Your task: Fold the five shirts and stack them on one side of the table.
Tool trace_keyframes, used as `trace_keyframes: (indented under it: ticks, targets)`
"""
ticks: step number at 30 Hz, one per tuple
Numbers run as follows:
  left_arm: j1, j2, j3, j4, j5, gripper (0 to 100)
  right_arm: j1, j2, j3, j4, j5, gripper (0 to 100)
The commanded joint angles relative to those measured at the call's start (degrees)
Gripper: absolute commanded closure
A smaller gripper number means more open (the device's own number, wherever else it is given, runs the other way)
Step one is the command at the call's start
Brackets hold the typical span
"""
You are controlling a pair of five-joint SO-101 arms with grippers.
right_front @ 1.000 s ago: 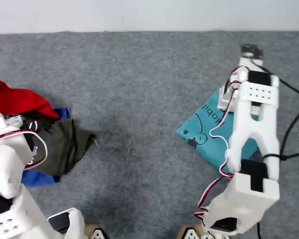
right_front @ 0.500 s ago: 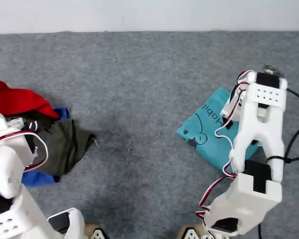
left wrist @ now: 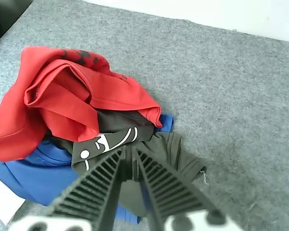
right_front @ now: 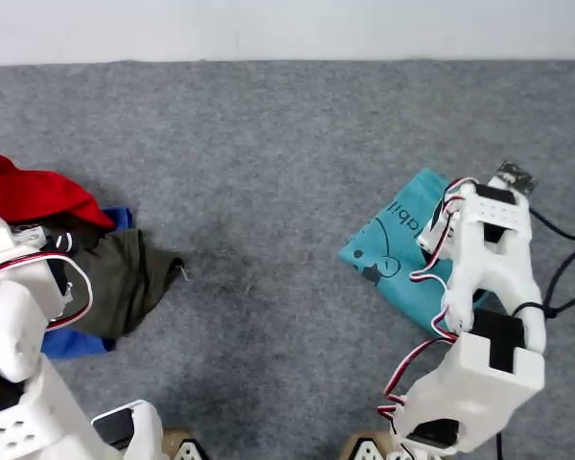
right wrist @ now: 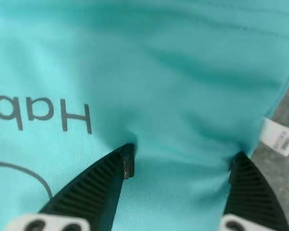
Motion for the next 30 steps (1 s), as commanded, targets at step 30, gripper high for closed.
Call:
trace_keyframes:
  ticks: [30]
  targets:
    - [-0.1, -0.9, -0.1, 0.2, -0.7, 99, 20.7, 1.3, -20.8, 4.4, 43.7, 99.0]
